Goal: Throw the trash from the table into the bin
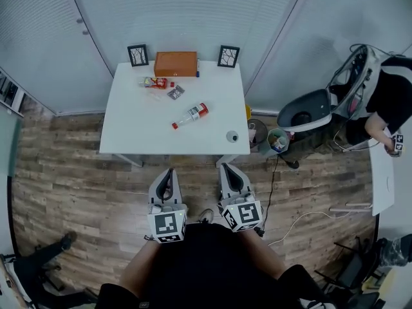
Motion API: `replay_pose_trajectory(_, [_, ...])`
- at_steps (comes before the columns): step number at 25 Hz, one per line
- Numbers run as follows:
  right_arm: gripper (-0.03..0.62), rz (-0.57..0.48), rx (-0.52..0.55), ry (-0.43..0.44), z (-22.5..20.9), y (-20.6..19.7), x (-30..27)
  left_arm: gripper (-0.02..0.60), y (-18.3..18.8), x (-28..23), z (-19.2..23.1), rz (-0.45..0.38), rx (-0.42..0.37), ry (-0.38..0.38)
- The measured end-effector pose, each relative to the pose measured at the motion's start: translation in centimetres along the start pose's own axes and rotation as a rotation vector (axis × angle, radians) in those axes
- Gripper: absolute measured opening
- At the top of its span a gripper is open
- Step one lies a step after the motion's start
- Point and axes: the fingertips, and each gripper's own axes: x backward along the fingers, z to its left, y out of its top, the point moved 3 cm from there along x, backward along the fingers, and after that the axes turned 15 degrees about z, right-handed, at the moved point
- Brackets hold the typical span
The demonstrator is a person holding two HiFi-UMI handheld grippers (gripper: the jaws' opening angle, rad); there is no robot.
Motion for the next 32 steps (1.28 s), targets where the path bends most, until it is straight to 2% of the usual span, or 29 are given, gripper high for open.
replay_pose_trajectory(6, [0.005,-0.002,0.006,0.016,0.8,-0.1,0.5,-0.003,0.0,0.6,-0.8,-0.003,-0.027,0.003])
replay_pose_trajectory(9, [0.005,-0.001,0.002,0.022,1.0,-0.2,0.9,-0.002,0.0,1.1,-1.0,-0.012,-0.006,-0.008])
replay_pose_trajectory(15, [0.005,0.014,-0.001,0.059,1.3,-0.6,0.5,-0.002,-0.3,1.8,-0.6,-0.012,0.002,0.036])
replay_pose_trajectory(19, [0.005,0.021,-0.013,0.086,1.7,-0.6,-0.9,-0.002,-0.3,2.2,0.8,-0.015,-0.001,0.082])
replay_pose_trajectory(23, [0.005,0.033,-0.006,0.089,2.4,-0.3,-3.8,-0.002,-0.6,1.4,3.6,0.004,0.004,0.098])
replay_pose_trajectory(27, [0.005,0.050,-0.012,0.068,3.3,0.1,-6.9,-0.003,-0.1,-0.5,6.2,0.013,-0.039,0.056])
replay_pose_trajectory(32, [0.005,0.083,-0.026,-0.001,4.0,0.7,-11.4,-0.003,1.9,-3.9,9.9,-0.011,-0.062,-0.020])
